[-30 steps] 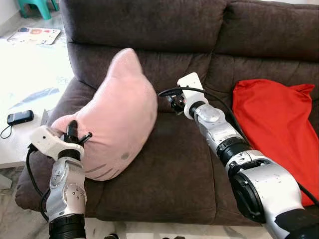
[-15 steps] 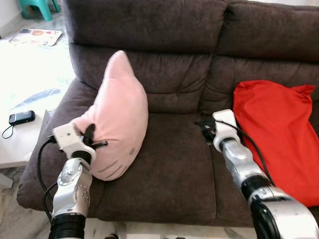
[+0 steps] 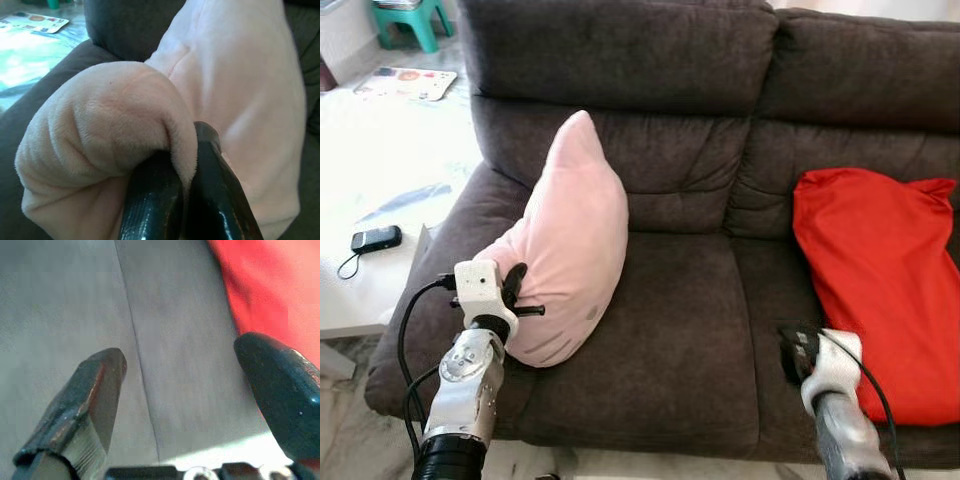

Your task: Move the pillow to the sofa from floor

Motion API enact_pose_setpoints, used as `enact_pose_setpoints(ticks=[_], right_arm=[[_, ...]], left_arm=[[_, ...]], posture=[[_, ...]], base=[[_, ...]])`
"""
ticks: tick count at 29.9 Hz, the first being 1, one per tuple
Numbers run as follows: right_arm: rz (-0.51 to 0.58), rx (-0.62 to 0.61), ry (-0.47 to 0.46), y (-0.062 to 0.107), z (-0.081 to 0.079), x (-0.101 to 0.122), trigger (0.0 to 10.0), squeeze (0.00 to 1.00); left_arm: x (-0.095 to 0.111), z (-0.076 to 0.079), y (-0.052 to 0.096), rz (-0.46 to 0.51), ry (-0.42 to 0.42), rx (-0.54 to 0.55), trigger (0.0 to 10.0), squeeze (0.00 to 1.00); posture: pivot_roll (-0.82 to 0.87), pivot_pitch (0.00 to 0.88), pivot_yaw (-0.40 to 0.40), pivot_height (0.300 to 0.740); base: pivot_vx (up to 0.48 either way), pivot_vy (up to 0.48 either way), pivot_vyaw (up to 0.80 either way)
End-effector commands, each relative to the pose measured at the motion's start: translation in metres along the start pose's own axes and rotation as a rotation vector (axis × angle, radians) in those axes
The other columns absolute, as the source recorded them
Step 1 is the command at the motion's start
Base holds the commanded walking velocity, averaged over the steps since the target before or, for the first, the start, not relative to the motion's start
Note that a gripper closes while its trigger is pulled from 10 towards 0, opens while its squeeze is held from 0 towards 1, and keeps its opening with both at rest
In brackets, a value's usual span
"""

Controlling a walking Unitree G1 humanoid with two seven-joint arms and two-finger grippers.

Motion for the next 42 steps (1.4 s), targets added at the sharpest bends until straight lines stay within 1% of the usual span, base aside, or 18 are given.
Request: enact_pose_setpoints(ticks=[1, 3, 9, 11, 13, 14, 15, 19, 21, 22, 23, 29, 30, 31, 32, 33, 39, 42], right_arm=[[-0.040, -0.023, -0.028, 0.007, 0.005, -0.017, 10.0, 0.00], [-0.052, -0.020, -0.051, 0.010, 0.005, -0.024, 10.0, 0.00], [-0.097, 0.000, -0.051, 0.019, 0.004, -0.044, 10.0, 0.00], [-0.150, -0.028, -0.042, 0.026, 0.010, -0.058, 10.0, 0.00], [-0.164, -0.031, -0.039, 0.028, 0.012, -0.062, 10.0, 0.00], [-0.195, -0.043, -0.026, 0.032, 0.015, -0.070, 10.0, 0.00], [-0.195, -0.043, -0.026, 0.032, 0.015, -0.070, 10.0, 0.00], [-0.268, -0.055, -0.014, 0.042, 0.019, -0.089, 10.0, 0.00], [-0.280, -0.063, -0.008, 0.044, 0.021, -0.092, 10.0, 0.00], [-0.308, -0.084, 0.017, 0.048, 0.025, -0.098, 10.0, 0.00], [-0.319, -0.084, 0.012, 0.050, 0.026, -0.100, 10.0, 0.00], [-0.339, -0.073, 0.007, 0.052, 0.023, -0.105, 10.0, 0.00], [-0.341, -0.070, 0.008, 0.052, 0.022, -0.105, 10.0, 0.00], [-0.342, -0.069, 0.012, 0.052, 0.022, -0.106, 10.0, 0.00], [-0.342, -0.068, 0.013, 0.052, 0.021, -0.106, 10.0, 0.00], [-0.342, -0.067, 0.012, 0.052, 0.021, -0.106, 10.0, 0.00], [-0.350, -0.065, 0.006, 0.052, 0.019, -0.107, 10.0, 0.00], [-0.360, -0.062, 0.010, 0.053, 0.020, -0.109, 10.0, 0.00]], left_arm=[[-0.017, 0.005, 0.006, -0.058, -0.032, -0.022, 10.0, 0.00], [-0.017, 0.005, 0.006, -0.057, -0.042, -0.023, 10.0, 0.00], [-0.018, 0.002, 0.004, -0.053, -0.044, -0.007, 10.0, 0.00], [-0.017, 0.002, 0.002, -0.050, -0.047, -0.003, 10.0, 0.00], [-0.017, 0.002, 0.002, -0.050, -0.047, -0.002, 10.0, 0.00], [-0.018, 0.003, 0.002, -0.050, -0.048, -0.003, 10.0, 0.00], [-0.018, 0.003, 0.002, -0.050, -0.048, -0.003, 10.0, 0.00], [-0.020, 0.006, 0.002, -0.052, -0.041, -0.007, 10.0, 0.00], [-0.020, 0.007, 0.002, -0.051, -0.040, -0.008, 10.0, 0.00], [-0.020, 0.008, 0.001, -0.051, -0.043, -0.012, 10.0, 0.00], [-0.020, 0.009, 0.001, -0.049, -0.043, -0.013, 10.0, 0.00], [-0.018, 0.009, 0.001, -0.039, -0.038, -0.016, 10.0, 0.00], [-0.018, 0.009, 0.001, -0.039, -0.039, -0.015, 10.0, 0.31], [-0.018, 0.009, 0.001, -0.038, -0.040, -0.015, 10.0, 0.49], [-0.017, 0.008, 0.001, -0.032, -0.042, -0.015, 10.0, 0.59], [-0.016, 0.008, 0.000, -0.029, -0.043, -0.017, 10.0, 1.00], [-0.014, 0.008, -0.001, -0.024, -0.044, -0.017, 10.0, 1.00], [-0.010, 0.011, -0.001, -0.008, -0.047, -0.025, 10.0, 1.00]], posture=[[0.09, 0.126, -0.067, 0.740], [0.09, 0.125, -0.066, 0.740], [0.08, 0.114, -0.063, 0.740], [0.08, 0.111, -0.064, 0.740], [0.08, 0.109, -0.065, 0.740], [0.08, 0.109, -0.065, 0.740], [0.08, 0.109, -0.065, 0.740], [0.08, 0.101, -0.065, 0.740], [0.08, 0.101, -0.065, 0.740], [0.08, 0.101, -0.065, 0.740], [0.08, 0.096, -0.066, 0.740], [0.09, 0.090, -0.064, 0.740], [0.08, 0.088, -0.064, 0.740], [0.08, 0.088, -0.064, 0.740], [0.08, 0.088, -0.062, 0.740], [0.08, 0.087, -0.062, 0.740], [0.09, 0.084, -0.061, 0.740], [0.08, 0.080, -0.061, 0.740]], base=[[0.000, 0.000, 0.00], [0.000, 0.000, 0.00], [0.000, 0.000, 0.00], [0.000, 0.000, 0.00], [0.000, 0.000, 0.00], [0.000, 0.000, 0.00], [0.000, 0.000, 0.00], [0.000, 0.000, 0.00], [0.000, 0.000, 0.00], [0.000, 0.000, 0.00], [0.000, 0.000, 0.00], [0.000, 0.000, 0.00], [0.000, 0.000, 0.00], [0.000, 0.000, 0.00], [0.000, 0.000, 0.00], [0.000, 0.000, 0.00], [0.000, 0.000, 0.00], [0.000, 0.000, 0.00]])
Point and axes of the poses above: a point about 5 cm out from each wrist's last joint towards the gripper, its own y axis pointing back from the gripper into the wrist, its own x axis along the axis of the wrist's last joint, z = x × y, the point moved 3 cm from there along -y, pointing out of the wrist towards the gripper, and after that the axes turned 13 degrees about -y, right-handed, at the moved point
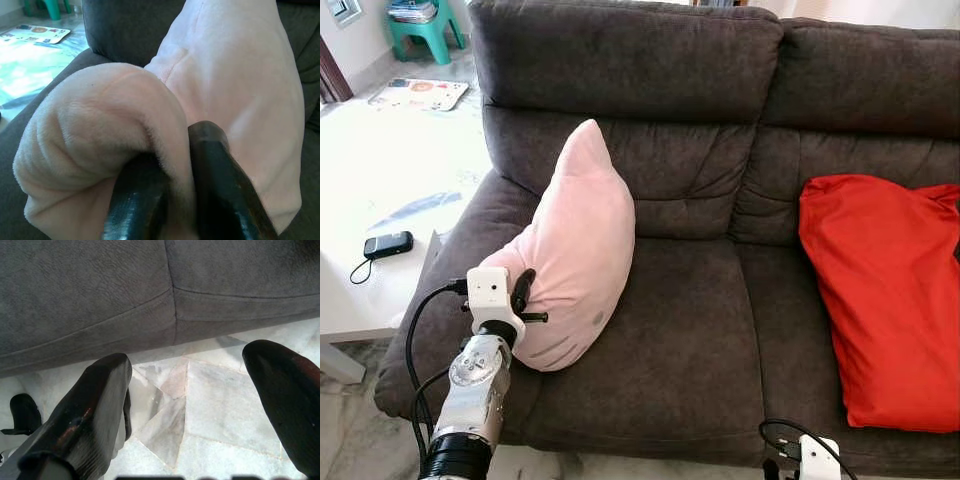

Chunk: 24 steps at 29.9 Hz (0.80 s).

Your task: Move the pillow to the sofa from floor

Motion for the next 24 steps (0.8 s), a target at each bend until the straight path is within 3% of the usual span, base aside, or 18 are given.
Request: enact_pose_setpoints(ticks=[1, 18, 24], right_arm=[[-0.024, -0.012, -0.002, 0.001, 0.004, -0.006, 10.0, 0.00], [-0.048, -0.019, -0.017, 0.002, 0.007, -0.010, 10.0, 0.00], [-0.044, -0.020, -0.024, 0.002, 0.007, -0.008, 10.0, 0.00]], left_arm=[[-0.001, 0.003, 0.000, -0.008, -0.024, -0.016, 10.0, 1.00], [0.034, -0.003, -0.008, 0.095, -0.048, 0.003, 10.0, 1.00], [0.041, 0.001, -0.002, 0.117, -0.065, -0.007, 10.0, 1.00]], posture=[[0.08, 0.080, -0.061, 0.740], [0.09, 0.092, -0.062, 0.740], [0.09, 0.103, -0.058, 0.740]], base=[[0.000, 0.000, 0.00], [0.000, 0.000, 0.00], [0.000, 0.000, 0.00]])
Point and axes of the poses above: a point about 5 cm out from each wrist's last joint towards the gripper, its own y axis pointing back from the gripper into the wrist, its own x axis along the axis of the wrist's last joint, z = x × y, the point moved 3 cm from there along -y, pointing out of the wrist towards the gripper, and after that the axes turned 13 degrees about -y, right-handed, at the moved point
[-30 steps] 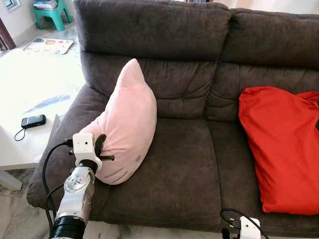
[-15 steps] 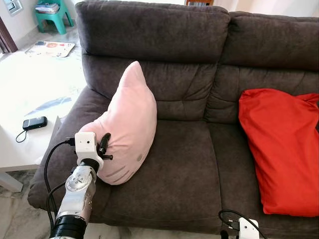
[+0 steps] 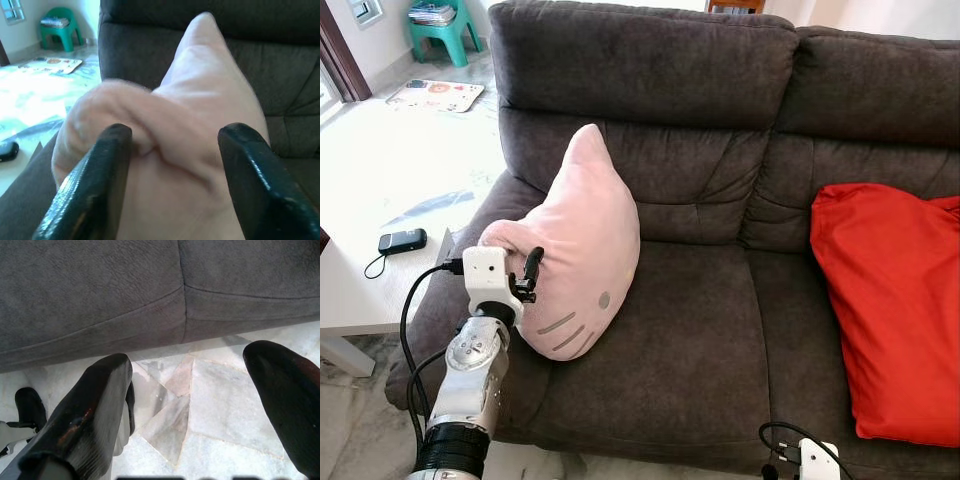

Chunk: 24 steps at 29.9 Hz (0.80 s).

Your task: Move the pillow to the sofa from floor

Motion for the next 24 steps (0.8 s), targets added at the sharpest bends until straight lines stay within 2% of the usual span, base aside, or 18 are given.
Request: enact_pose_setpoints(ticks=[1, 4, 5, 6, 7, 8, 10, 15, 16, 17, 18, 19, 20, 21, 24], right_arm=[[-0.015, -0.017, -0.010, 0.001, 0.005, -0.004, 10.0, 0.00], [-0.014, -0.018, -0.016, 0.001, 0.004, -0.003, 10.0, 0.00], [-0.015, -0.018, -0.018, 0.001, 0.004, -0.004, 10.0, 0.00], [-0.015, -0.018, -0.018, 0.001, 0.004, -0.004, 10.0, 0.00], [-0.016, -0.019, -0.020, 0.001, 0.004, -0.004, 10.0, 0.00], [-0.016, -0.019, -0.020, 0.001, 0.004, -0.004, 10.0, 0.00], [-0.020, -0.015, -0.016, 0.001, 0.002, -0.005, 10.0, 0.00], [-0.018, -0.022, -0.022, 0.001, 0.001, -0.005, 10.0, 0.00], [-0.013, -0.022, -0.014, 0.000, 0.002, -0.003, 10.0, 0.00], [-0.012, -0.023, -0.013, 0.000, 0.003, -0.002, 10.0, 0.00], [-0.009, -0.030, -0.023, 0.000, 0.005, 0.000, 10.0, 0.00], [-0.008, -0.033, -0.026, 0.000, 0.006, 0.000, 10.0, 0.00], [-0.004, -0.039, -0.031, 0.000, 0.007, 0.002, 10.0, 0.00], [-0.004, -0.039, -0.031, 0.000, 0.007, 0.002, 10.0, 0.00], [0.000, -0.045, -0.034, 0.000, 0.009, 0.003, 10.0, 0.00]], left_arm=[[0.003, 0.006, 0.004, 0.005, -0.043, -0.031, 10.0, 1.00], [0.000, 0.017, 0.015, -0.020, -0.119, -0.114, 10.0, 1.00], [-0.007, 0.018, 0.023, -0.072, -0.202, -0.135, 10.0, 0.13], [-0.007, 0.018, 0.023, -0.072, -0.202, -0.135, 10.0, 0.13], [-0.013, 0.015, 0.031, -0.116, -0.291, -0.130, 10.0, 0.00], [-0.013, 0.015, 0.031, -0.116, -0.291, -0.130, 10.0, 0.00], [-0.022, 0.010, 0.043, -0.157, -0.344, -0.111, 10.0, 0.00], [-0.047, 0.010, 0.059, -0.261, -0.345, -0.111, 10.0, 0.00], [-0.065, 0.016, 0.066, -0.333, -0.344, -0.154, 10.0, 0.00], [-0.074, 0.021, 0.069, -0.367, -0.335, -0.181, 10.0, 0.00], [-0.089, 0.027, 0.076, -0.418, -0.300, -0.217, 10.0, 0.00], [-0.095, 0.028, 0.078, -0.437, -0.295, -0.220, 10.0, 0.00], [-0.111, 0.026, 0.083, -0.495, -0.290, -0.210, 10.0, 0.00], [-0.111, 0.026, 0.083, -0.495, -0.290, -0.210, 10.0, 0.00], [-0.130, 0.021, 0.089, -0.581, -0.253, -0.179, 10.0, 0.00]], posture=[[0.09, 0.103, -0.058, 0.740], [0.09, 0.106, -0.052, 0.740], [0.09, 0.107, -0.049, 0.740], [0.09, 0.107, -0.049, 0.740], [0.09, 0.110, -0.047, 0.740], [0.09, 0.110, -0.047, 0.740], [0.10, 0.114, -0.046, 0.740], [0.10, 0.115, -0.044, 0.740], [0.10, 0.115, -0.041, 0.740], [0.09, 0.116, -0.040, 0.740], [0.09, 0.116, -0.040, 0.740], [0.10, 0.114, -0.037, 0.740], [0.09, 0.115, -0.037, 0.740], [0.09, 0.115, -0.037, 0.740], [0.08, 0.111, -0.035, 0.740]], base=[[0.000, 0.000, 0.00], [0.000, 0.000, 0.00], [0.000, 0.000, 0.00], [0.000, 0.000, 0.00], [0.000, 0.000, 0.00], [0.000, 0.000, 0.00], [0.000, 0.000, 0.00], [0.000, 0.000, 0.00], [0.000, 0.000, 0.00], [0.000, 0.000, 0.00], [0.000, 0.000, 0.00], [0.000, 0.000, 0.00], [0.000, 0.000, 0.00], [0.000, 0.000, 0.00], [0.000, 0.000, 0.00]])
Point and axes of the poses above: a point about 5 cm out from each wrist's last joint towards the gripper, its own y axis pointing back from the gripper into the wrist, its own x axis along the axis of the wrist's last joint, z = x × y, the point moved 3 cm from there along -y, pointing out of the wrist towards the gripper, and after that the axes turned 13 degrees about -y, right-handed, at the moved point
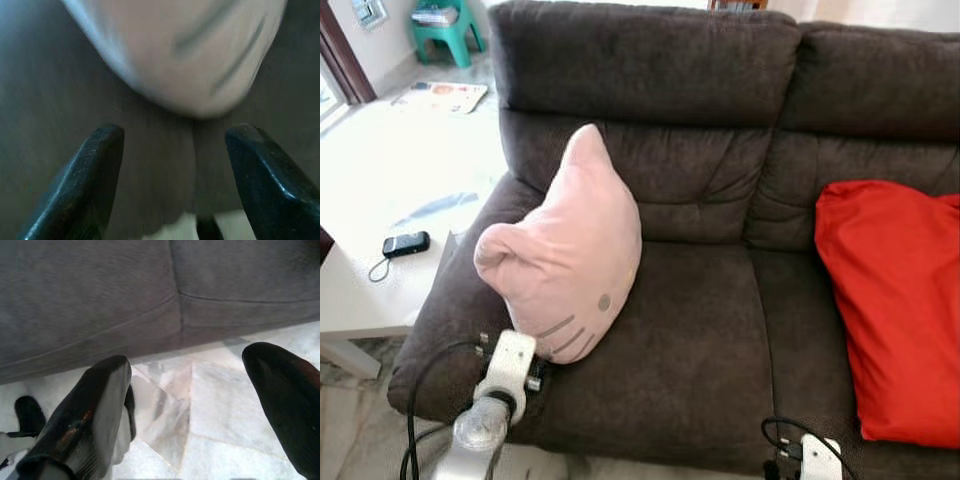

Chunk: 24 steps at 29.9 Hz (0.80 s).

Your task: Move the pillow to the sofa from floor

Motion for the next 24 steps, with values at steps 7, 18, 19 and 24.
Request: enact_pose_setpoints(ticks=[7, 18, 19, 24], right_arm=[[-0.019, -0.015, 0.006, 0.000, 0.005, -0.002, 10.0, 0.00], [0.014, 0.071, 0.091, -0.004, -0.014, 0.011, 10.0, 0.00], [0.021, 0.080, 0.093, -0.004, -0.017, 0.014, 10.0, 0.00], [0.033, 0.101, 0.109, -0.006, -0.025, 0.021, 10.0, 0.00]], left_arm=[[-0.040, 0.011, -0.007, -0.153, 0.060, -0.016, 10.0, 0.00], [-0.093, 0.013, 0.011, -0.338, 0.181, 0.067, 10.0, 0.00], [-0.094, 0.012, 0.012, -0.342, 0.188, 0.073, 10.0, 0.00], [-0.099, 0.015, 0.014, -0.352, 0.194, 0.074, 10.0, 0.00]], posture=[[0.08, 0.117, -0.033, 0.740], [0.08, 0.102, -0.037, 0.740], [0.08, 0.102, -0.037, 0.740], [0.08, 0.093, -0.040, 0.740]], base=[[0.000, 0.000, 0.00], [0.000, 0.000, 0.00], [0.000, 0.000, 0.00], [0.000, 0.000, 0.00]])
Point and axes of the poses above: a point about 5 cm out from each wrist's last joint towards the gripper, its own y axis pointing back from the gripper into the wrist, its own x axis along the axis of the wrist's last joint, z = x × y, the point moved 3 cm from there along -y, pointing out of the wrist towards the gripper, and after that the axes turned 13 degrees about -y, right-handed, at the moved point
